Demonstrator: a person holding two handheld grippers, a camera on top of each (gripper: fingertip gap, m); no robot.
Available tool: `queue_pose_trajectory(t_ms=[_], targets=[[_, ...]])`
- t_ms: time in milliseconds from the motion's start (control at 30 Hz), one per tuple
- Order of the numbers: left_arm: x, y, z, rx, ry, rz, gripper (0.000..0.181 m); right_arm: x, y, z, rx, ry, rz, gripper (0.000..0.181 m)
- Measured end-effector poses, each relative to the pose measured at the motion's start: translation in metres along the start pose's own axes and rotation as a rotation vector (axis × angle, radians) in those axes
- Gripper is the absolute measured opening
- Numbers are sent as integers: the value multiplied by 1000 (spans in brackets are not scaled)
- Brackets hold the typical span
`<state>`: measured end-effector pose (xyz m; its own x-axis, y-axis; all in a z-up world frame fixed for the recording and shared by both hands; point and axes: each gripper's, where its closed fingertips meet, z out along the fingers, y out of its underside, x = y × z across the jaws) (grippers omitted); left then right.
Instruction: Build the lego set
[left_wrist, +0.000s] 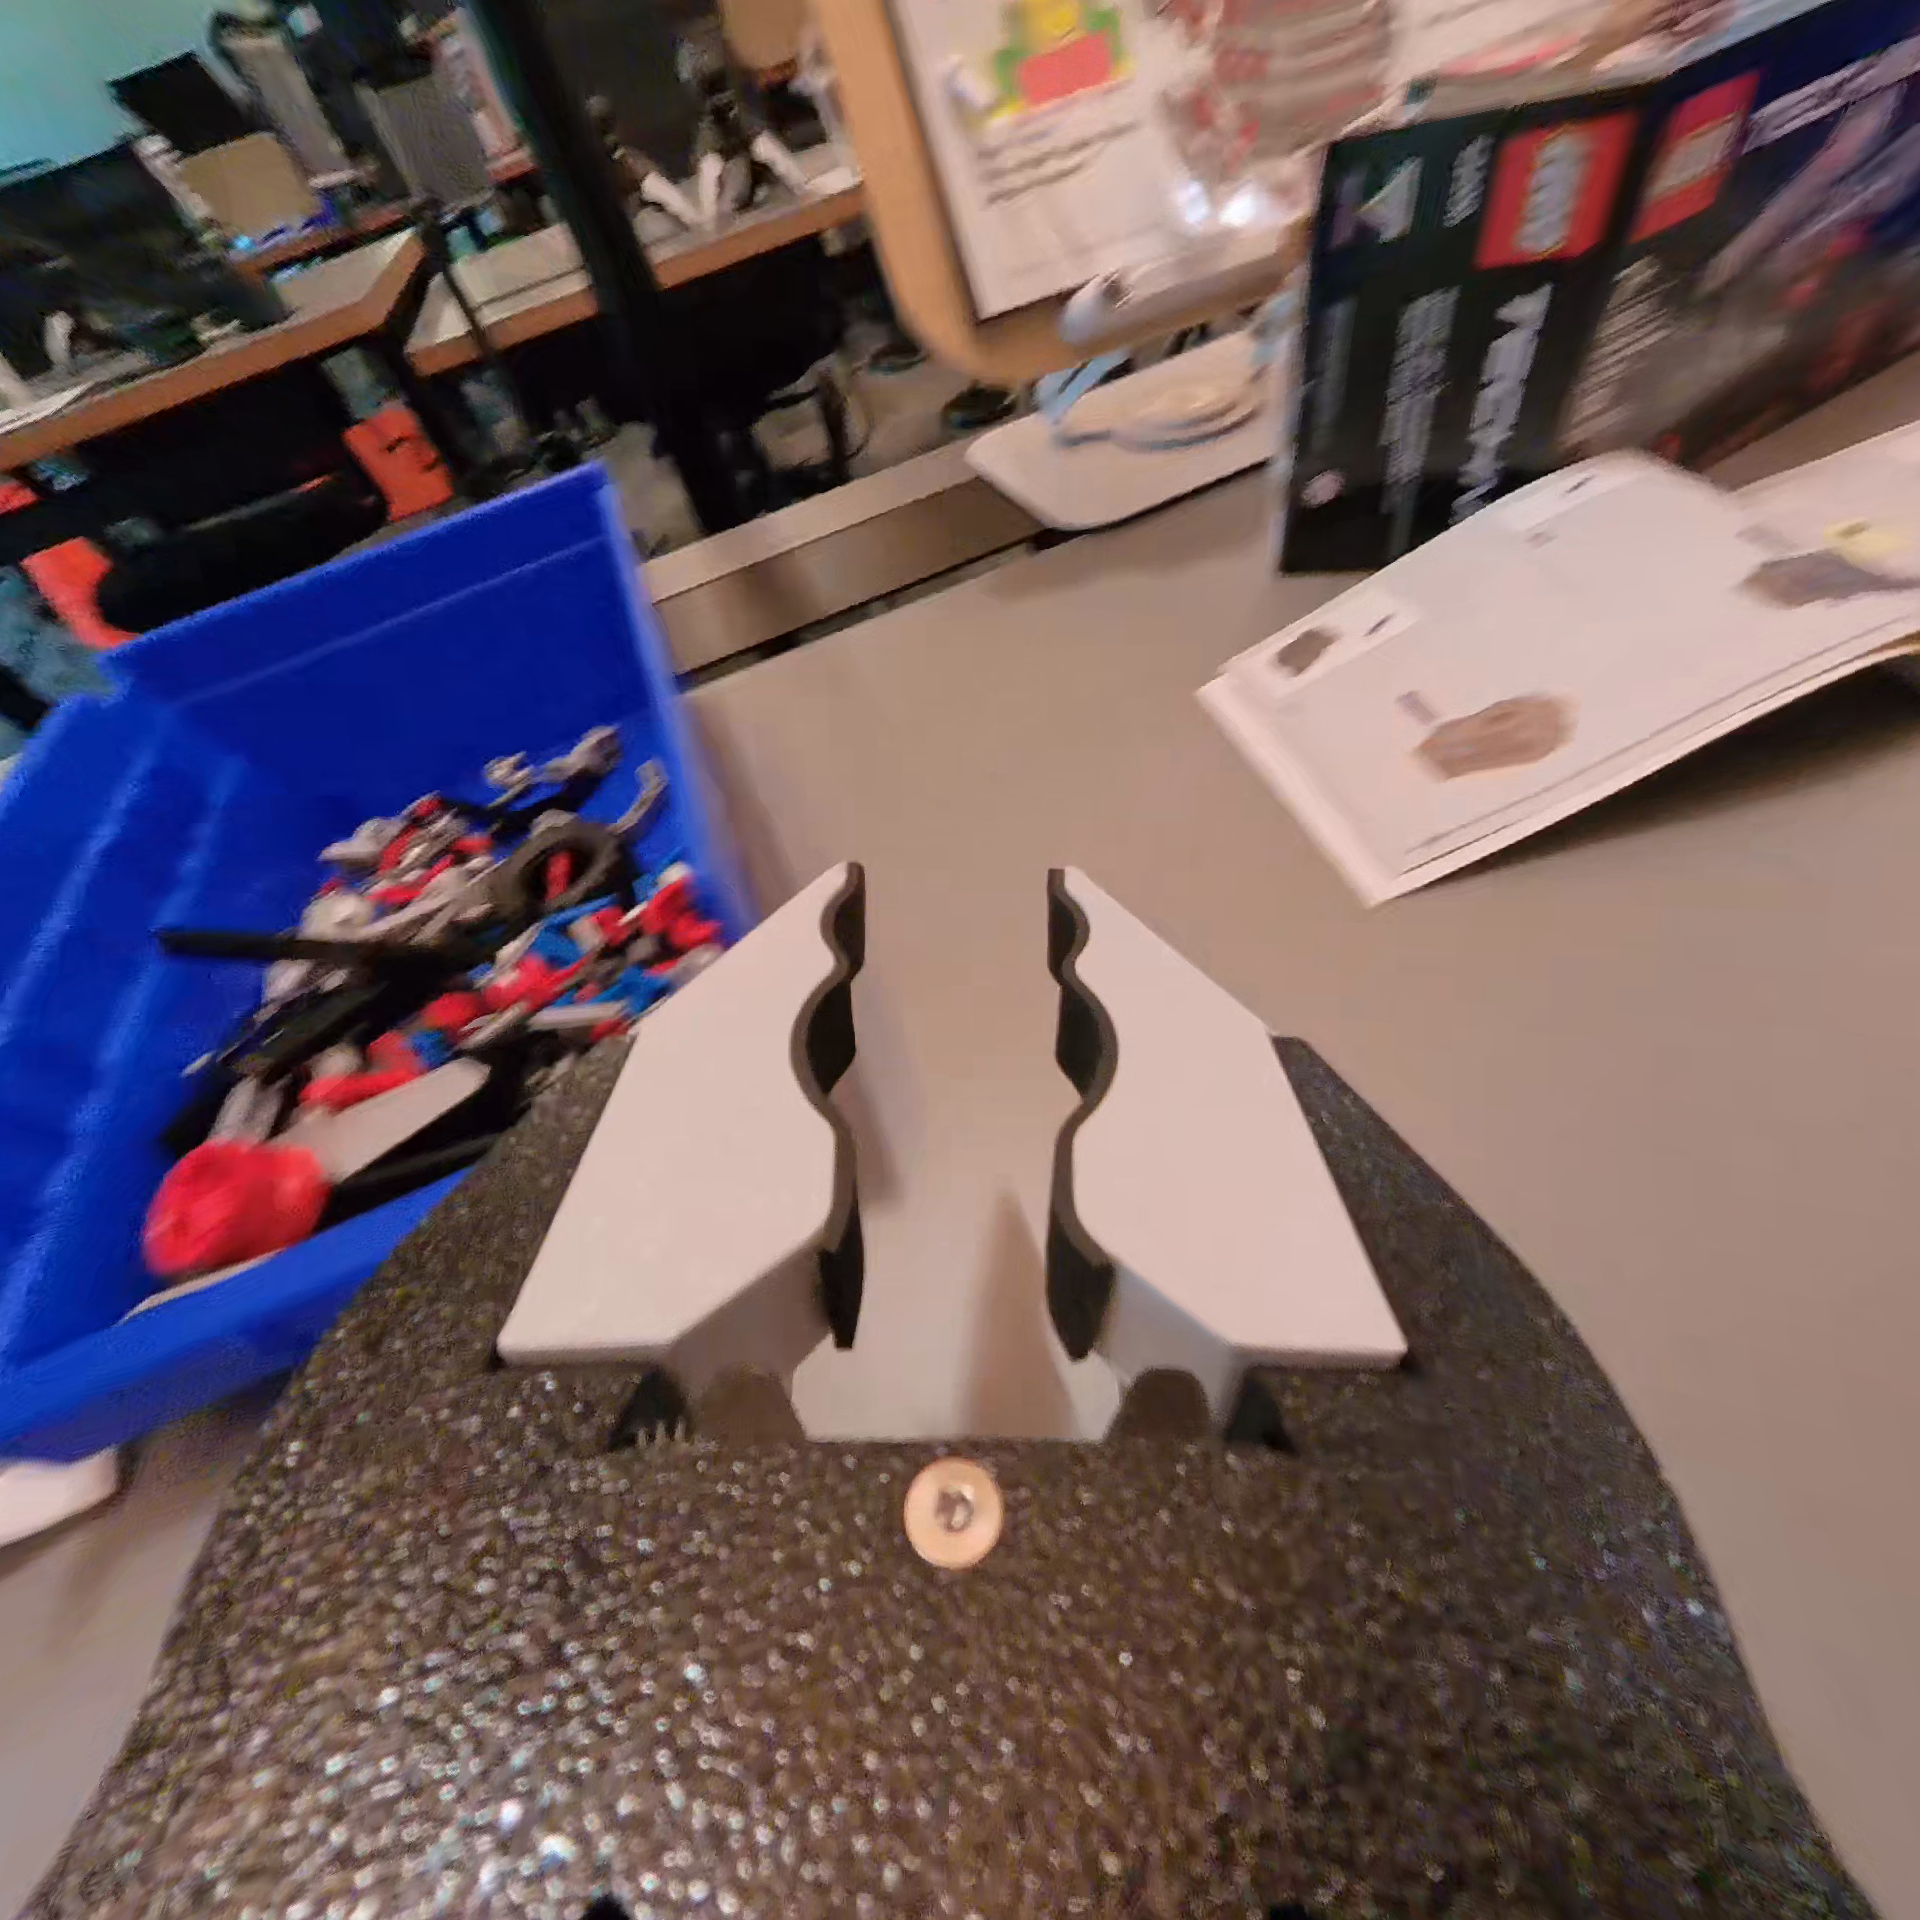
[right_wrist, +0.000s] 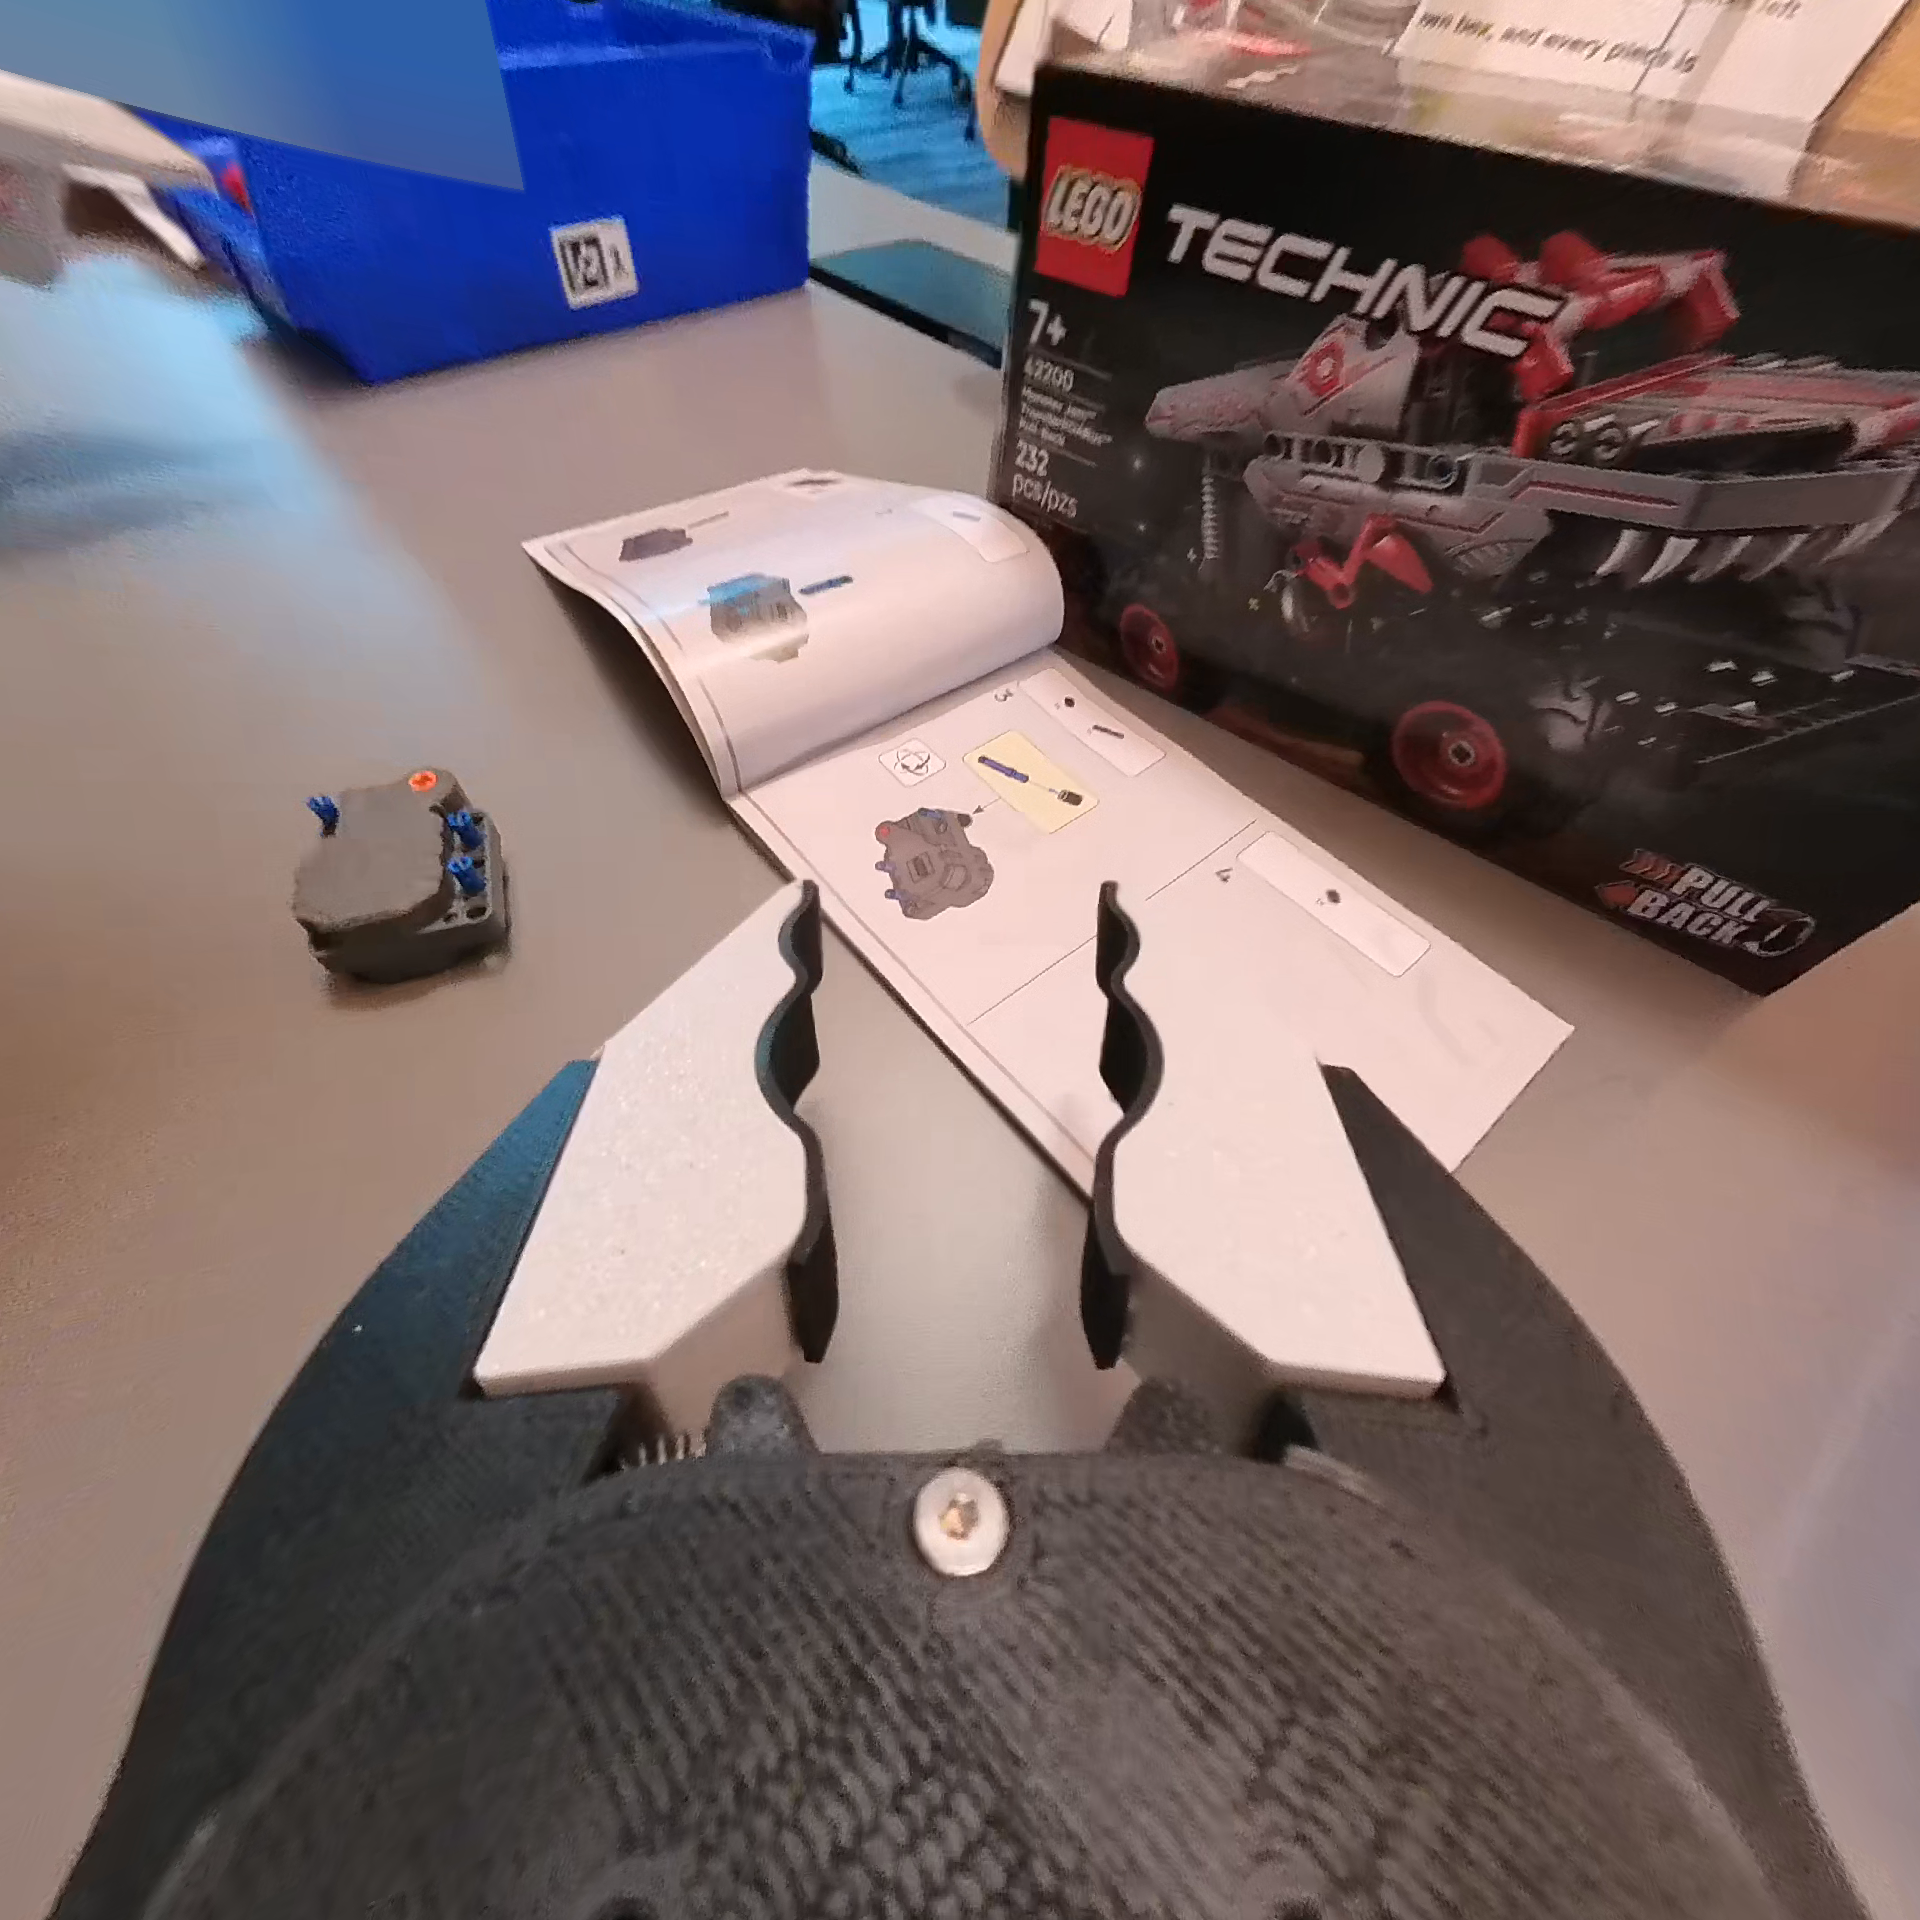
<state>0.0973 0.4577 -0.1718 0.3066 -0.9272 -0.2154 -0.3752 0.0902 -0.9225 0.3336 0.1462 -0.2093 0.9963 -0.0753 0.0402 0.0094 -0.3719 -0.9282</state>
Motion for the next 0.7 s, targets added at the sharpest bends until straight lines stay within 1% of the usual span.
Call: queue_pose_trajectory(t_ms=[100, 167, 233, 333, 367, 400, 567, 700], targets=[[-28, 20, -1, -48, -38, 15, 37, -5, 8, 7, -65, 4, -60, 53], [-43, 32, 8, -80, -67, 55, 39, -10, 13, 10, -100, -8, -89, 55], [-49, 41, 19, -107, -66, 95, 38, -11, 16, 12, -122, -17, -93, 52], [-38, 53, 36, -158, 22, 79, 41, -10, 19, 14, -149, -10, -90, 52], [-35, 54, 40, -161, 32, 75, 32, -9, 20, 15, -151, -1, -95, 52], [-36, 54, 42, -159, 15, 88, 16, -8, 19, 14, -148, 13, -100, 52], [-36, 56, 34, -203, -70, 180, 9, -2, 16, 12, -123, 53, -93, 48], [-13, 53, 27, -223, -70, 172, 8, 0, 11, 9, -91, 50, -62, 42]])
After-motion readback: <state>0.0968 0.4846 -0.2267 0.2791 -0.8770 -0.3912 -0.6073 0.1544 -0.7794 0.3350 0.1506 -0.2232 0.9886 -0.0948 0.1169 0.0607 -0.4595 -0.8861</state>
